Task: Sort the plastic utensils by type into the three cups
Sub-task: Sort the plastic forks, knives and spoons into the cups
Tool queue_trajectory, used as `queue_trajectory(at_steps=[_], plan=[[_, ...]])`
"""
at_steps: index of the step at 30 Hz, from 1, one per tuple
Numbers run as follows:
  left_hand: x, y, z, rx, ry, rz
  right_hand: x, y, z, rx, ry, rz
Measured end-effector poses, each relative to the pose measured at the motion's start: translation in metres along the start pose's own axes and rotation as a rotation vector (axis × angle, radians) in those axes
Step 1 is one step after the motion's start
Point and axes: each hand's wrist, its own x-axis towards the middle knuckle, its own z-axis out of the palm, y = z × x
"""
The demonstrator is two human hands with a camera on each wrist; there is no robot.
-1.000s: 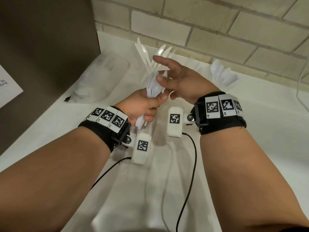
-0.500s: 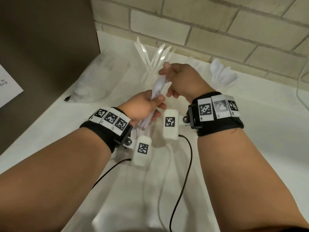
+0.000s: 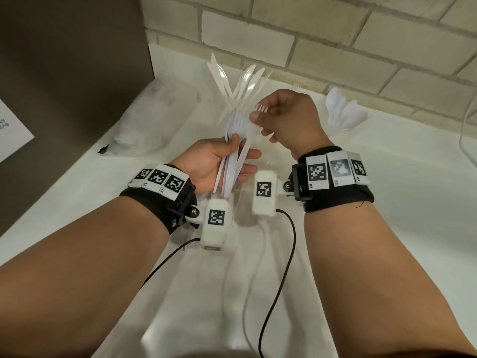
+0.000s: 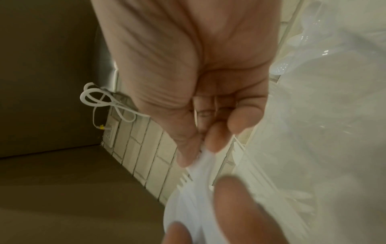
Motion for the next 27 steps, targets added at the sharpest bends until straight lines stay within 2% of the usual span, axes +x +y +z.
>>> queue_trajectory(at_steps=[3,8,13,19,24,27], plan=[[0.001,0.0,-0.002,-0.042,0.009,0.016,0.001,0.002,-0.003,0.028,-0.014,0.027],[0.002,-0.002,0.002,0.059,0.083,0.049,-0.002,0.003,0.0,0.026,-0.12,-0.019],[0.003,-0.001,0.004,0.053,0.098,0.052,0.0,0.005,0.007,-0.07,-0.082,-0.02],[0.006,-0.001,-0.003,-0.068,0.094,-0.023,-0.001,0.008,0.002,-0.113,-0.106,0.0],[0.008,0.001,-0.005,-0.159,0.093,-0.033,0.0,0.012,-0.015,-0.057,-0.055,-0.007],[0.008,0.003,-0.006,-0.191,0.089,-0.031,0.009,0.011,-0.041,-0.059,0.054,-0.038]])
